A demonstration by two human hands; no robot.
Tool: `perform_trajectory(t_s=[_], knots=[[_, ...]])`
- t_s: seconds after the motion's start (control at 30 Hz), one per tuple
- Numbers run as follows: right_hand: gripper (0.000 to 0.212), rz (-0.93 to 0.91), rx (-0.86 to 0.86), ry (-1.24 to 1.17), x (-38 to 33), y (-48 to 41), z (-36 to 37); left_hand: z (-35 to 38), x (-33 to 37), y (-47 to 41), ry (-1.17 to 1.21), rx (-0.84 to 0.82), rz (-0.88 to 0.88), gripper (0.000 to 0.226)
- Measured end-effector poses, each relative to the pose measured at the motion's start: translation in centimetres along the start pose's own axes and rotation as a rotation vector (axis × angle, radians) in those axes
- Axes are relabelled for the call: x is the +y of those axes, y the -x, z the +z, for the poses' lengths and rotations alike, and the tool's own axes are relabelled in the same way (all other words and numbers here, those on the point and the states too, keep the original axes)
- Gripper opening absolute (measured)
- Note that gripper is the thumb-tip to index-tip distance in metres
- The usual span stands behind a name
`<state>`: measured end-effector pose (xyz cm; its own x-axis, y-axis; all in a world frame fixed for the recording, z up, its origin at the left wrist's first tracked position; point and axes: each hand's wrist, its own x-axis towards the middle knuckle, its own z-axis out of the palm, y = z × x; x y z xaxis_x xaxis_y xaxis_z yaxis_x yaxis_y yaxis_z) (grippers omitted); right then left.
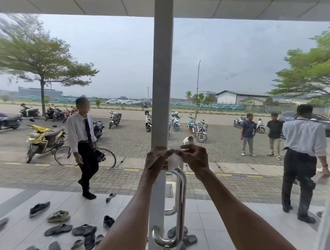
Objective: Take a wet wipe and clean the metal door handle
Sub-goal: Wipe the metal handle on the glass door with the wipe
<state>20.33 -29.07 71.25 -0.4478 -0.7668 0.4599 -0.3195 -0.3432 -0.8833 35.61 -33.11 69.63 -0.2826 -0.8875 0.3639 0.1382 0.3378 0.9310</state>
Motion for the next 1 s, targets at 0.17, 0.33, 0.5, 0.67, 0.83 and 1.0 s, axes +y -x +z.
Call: perform_trajectory(t_s=[0.17, 0.33, 0.5, 0.67, 0.83, 1.0], knots=[[0.016, 0.032, -0.075, 0.007, -0.2, -0.6, -0.1, -0.1, -0.1, -0.2, 0.127, -0.012, -0.033, 0.035], [0.008, 0.074, -0.082, -0.038, -0.7, -0.5, -0.5, -0.6, -0.4, 0.2, 0.155, 0.052, -0.061, 0.047], [0.024, 0.036, -0.149, -0.008, -1.2, -0.2, -0.5, -0.7, -0.5, 0.2, 0.203, 0.016, -0.078, 0.023], [0.034, -0.006, -0.191, 0.028, -1.9, -0.2, -0.5, -0.6, -0.3, -0.3, 0.134, 0.008, -0.092, 0.039], [0.024, 0.030, -0.176, 0.013, -1.9, -0.5, -1.2, -1.2, -0.5, -0.4, 0.181, 0.036, -0.103, 0.025], [0.024, 0.018, -0.155, 0.041, -2.1, -0.6, -1.4, -1.4, -0.8, -0.5, 0.185, 0.031, -0.151, 0.018]])
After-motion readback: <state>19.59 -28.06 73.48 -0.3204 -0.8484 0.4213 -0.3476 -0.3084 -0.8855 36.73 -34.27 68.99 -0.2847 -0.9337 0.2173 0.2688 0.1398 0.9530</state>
